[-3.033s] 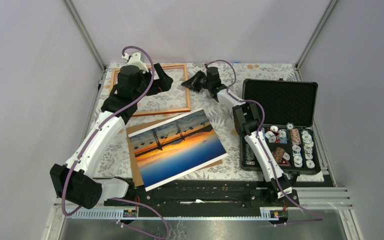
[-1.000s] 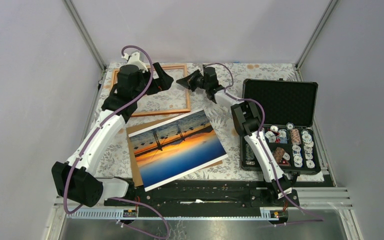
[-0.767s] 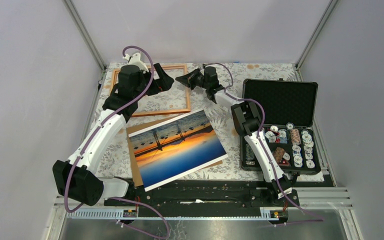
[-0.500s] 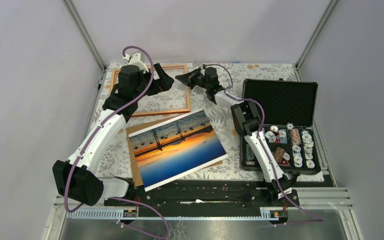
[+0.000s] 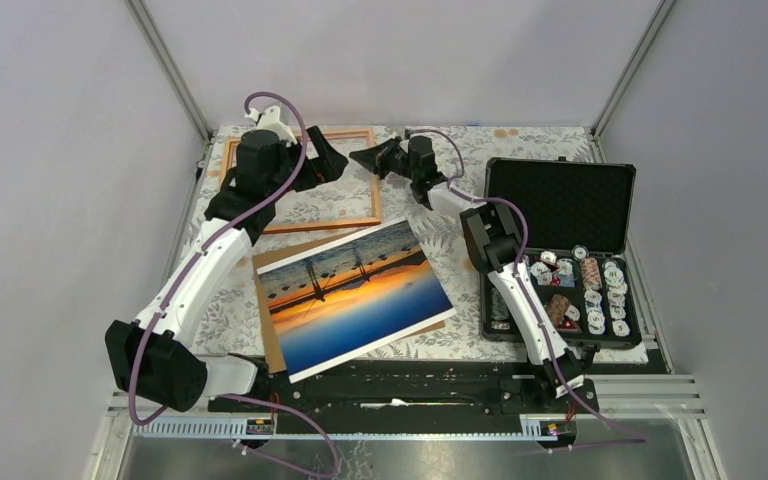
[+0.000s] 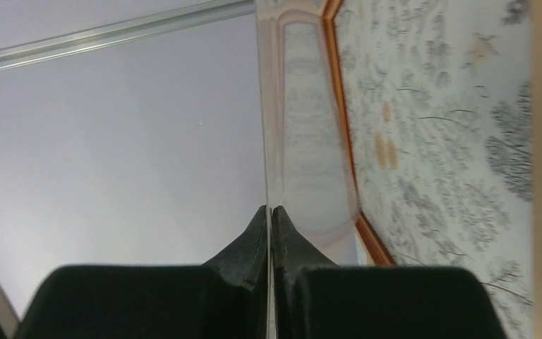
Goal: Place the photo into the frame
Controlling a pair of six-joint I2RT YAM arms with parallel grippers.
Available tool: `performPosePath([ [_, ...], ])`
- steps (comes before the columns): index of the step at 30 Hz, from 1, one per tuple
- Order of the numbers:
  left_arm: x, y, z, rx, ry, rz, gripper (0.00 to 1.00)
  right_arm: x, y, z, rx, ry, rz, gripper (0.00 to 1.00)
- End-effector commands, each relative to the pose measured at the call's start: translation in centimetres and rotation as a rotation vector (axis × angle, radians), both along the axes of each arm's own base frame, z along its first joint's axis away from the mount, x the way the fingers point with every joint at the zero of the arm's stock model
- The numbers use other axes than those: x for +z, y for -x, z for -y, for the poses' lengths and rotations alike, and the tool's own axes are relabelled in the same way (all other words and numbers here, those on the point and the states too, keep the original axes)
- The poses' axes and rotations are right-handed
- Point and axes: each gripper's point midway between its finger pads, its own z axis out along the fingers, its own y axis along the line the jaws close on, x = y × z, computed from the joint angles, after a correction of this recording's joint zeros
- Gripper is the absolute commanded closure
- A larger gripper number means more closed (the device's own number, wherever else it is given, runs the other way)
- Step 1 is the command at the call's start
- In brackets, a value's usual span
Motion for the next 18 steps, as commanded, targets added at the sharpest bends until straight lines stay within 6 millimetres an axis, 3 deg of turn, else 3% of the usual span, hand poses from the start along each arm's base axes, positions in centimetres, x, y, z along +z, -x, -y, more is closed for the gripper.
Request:
performPosePath([
  [1, 1.6, -0.4, 0.2, -0.009, 0.026, 0.057, 0.01, 2.2, 1.4, -1.6, 0.016, 0.070, 0.086, 0.94],
  [9, 1.3, -0.6, -0.1, 0.002, 0.018, 0.052, 0.01, 0.4, 1.2, -1.9, 0.018, 0.017, -0.028, 0.94],
  [13, 0.6, -1.1, -0.3, 0.013, 0.013, 0.035, 0.01, 0.5, 1.2, -1.9, 0.015, 0.028, 0.000, 0.94],
  [18, 0.3, -1.2, -0.4, 0.017, 0.013, 0.029, 0.01, -1.5, 1.0, -2.1, 0.014, 0.118, 0.048, 0.94],
])
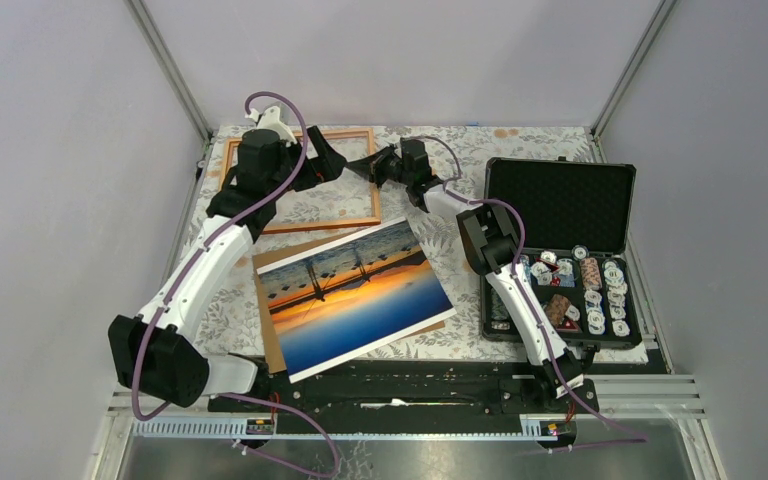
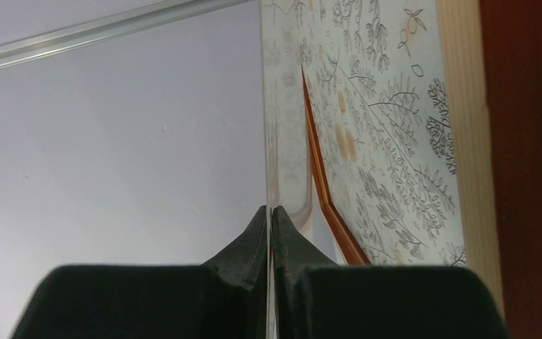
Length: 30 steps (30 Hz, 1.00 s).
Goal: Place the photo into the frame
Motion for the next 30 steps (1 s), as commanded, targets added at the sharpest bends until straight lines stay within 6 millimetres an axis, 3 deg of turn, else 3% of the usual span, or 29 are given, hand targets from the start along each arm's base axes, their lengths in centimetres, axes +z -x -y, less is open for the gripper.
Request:
performPosePath([
  [1, 1.0, -0.7, 0.0, 0.004, 0.017, 0.043, 0.01, 1.7, -0.1, -1.0, 0.013, 0.027, 0.124, 0.94],
  [10, 1.2, -0.5, 0.1, -0.007, 0.024, 0.047, 0.01, 2.0, -0.4, -0.9, 0.013, 0.123, 0.307, 0.99],
  [22, 1.5, -0.2, 0.3, -0.017, 0.035, 0.048, 0.01, 3.2, -0.3, -1.8, 0.025, 0.110, 0.514, 1.00],
  [30, 1.3, -0.3, 0.4, -0.021, 0.038, 0.043, 0.01, 3.5, 0.1, -1.8, 0.009, 0.130, 0.562, 1.00],
])
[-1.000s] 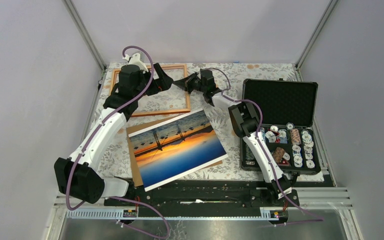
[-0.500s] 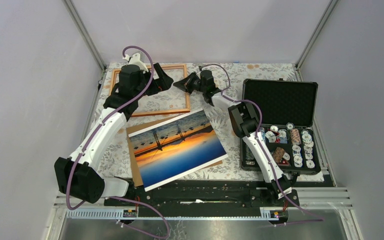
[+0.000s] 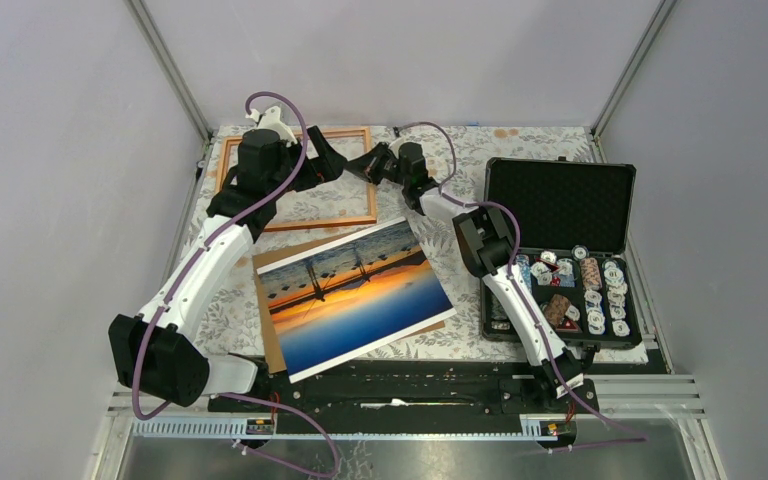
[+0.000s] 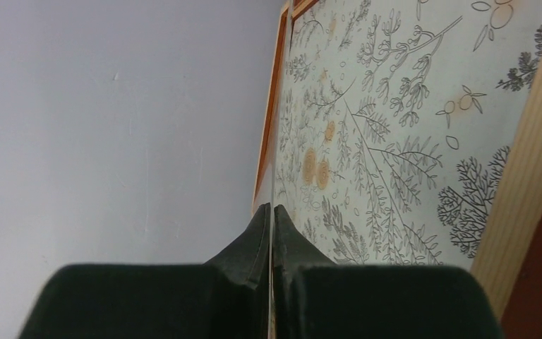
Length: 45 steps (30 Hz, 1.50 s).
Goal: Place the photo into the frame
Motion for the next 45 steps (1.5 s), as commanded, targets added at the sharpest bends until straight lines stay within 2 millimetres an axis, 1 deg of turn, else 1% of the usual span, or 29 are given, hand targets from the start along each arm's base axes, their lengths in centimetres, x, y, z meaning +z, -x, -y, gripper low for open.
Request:
performPosePath([
  [1, 1.6, -0.2, 0.3, -0.016, 0.032, 0.054, 0.01, 3.7, 0.2, -0.9, -0.014, -0.012, 0.151, 1.00],
  [6, 1.7, -0.2, 0.4, -0.019, 0.034, 0.055, 0.01, 4.1, 0.3, -0.8, -0.007, 0.002, 0.181, 1.00],
  [8, 1.7, -0.2, 0.4, -0.023, 0.037, 0.057, 0.01, 4.0, 0.1, -0.8, -0.011, 0.007, 0.183, 1.00],
  [14, 1.8, -0.1, 0.4, -0.023, 0.040, 0.059, 0.01, 2.8, -0.3, -1.2, -0.003, 0.013, 0.198, 1.00],
  [19, 1.8, -0.1, 0.5, -0.025, 0.041, 0.059, 0.01, 2.8, -0.6, -1.1, -0.009, 0.017, 0.231, 1.00],
  [26, 1.8, -0.1, 0.5, -0.024, 0.041, 0.058, 0.01, 2.2, -1.1, -1.2, -0.022, 0.025, 0.209, 1.00],
  [28, 1.8, -0.1, 0.4, -0.023, 0.041, 0.058, 0.01, 1.7, -1.1, -1.3, -0.023, 0.031, 0.194, 0.97],
  [31, 1.7, -0.1, 0.5, -0.026, 0.041, 0.056, 0.01, 1.5, -1.1, -1.3, -0.021, 0.039, 0.175, 0.96],
  [32, 1.8, -0.1, 0.5, -0.027, 0.041, 0.057, 0.01, 1.5, -1.1, -1.3, -0.019, 0.045, 0.171, 0.93],
  [35, 1.8, -0.1, 0.5, -0.025, 0.042, 0.059, 0.01, 1.9, -1.0, -1.3, -0.014, 0.088, 0.175, 0.71],
  [37, 1.9, 0.0, 0.5, -0.026, 0.041, 0.061, 0.01, 2.4, -1.0, -1.0, -0.009, 0.153, 0.186, 0.57],
  [39, 2.0, 0.0, 0.5, -0.026, 0.042, 0.064, 0.01, 2.8, -1.1, -0.5, -0.016, 0.236, 0.192, 0.46],
  [40, 2.0, 0.0, 0.4, -0.024, 0.042, 0.063, 0.01, 3.6, -1.1, -0.2, -0.015, 0.275, 0.221, 0.40],
  [43, 2.2, 0.1, 0.5, -0.027, 0.046, 0.066, 0.01, 4.3, -0.9, 0.5, -0.012, 0.352, 0.243, 0.16],
  [45, 2.3, 0.2, 0.5, -0.029, 0.047, 0.068, 0.01, 4.9, -0.7, 0.9, -0.004, 0.390, 0.250, 0.07],
])
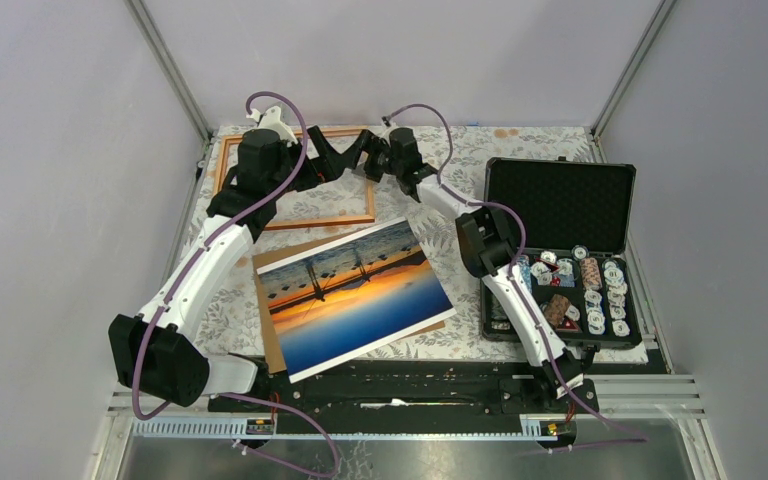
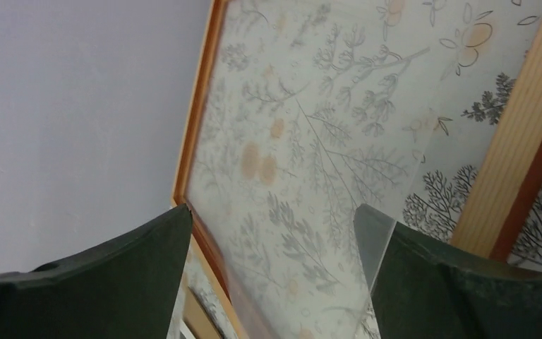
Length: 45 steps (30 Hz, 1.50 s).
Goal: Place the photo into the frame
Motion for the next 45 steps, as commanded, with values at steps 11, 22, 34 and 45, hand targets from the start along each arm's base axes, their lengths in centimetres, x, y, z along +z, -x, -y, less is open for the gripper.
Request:
performPosePath([
  [11, 2.8, 0.4, 0.1, -0.012, 0.042, 0.084, 0.01, 7.5, 1.2, 5.6, -0.050, 0.377, 0.107, 0.03],
  [22, 2.6, 0.2, 0.1, -0.014, 0.042, 0.081, 0.01, 4.2, 2.1, 5.9, -0.025, 0.418, 0.046, 0.00],
  [34, 0.6, -1.0, -1.0, 0.039, -0.025, 0.057, 0.01, -1.1, 2.9, 6.8, -0.086, 0.575, -0.023, 0.22],
  [45, -7.2, -8.0, -18.0, 0.626, -0.106, -0.132, 0.01, -2.4, 4.9, 5.1, 0.037, 0.491, -0.051, 0.25],
])
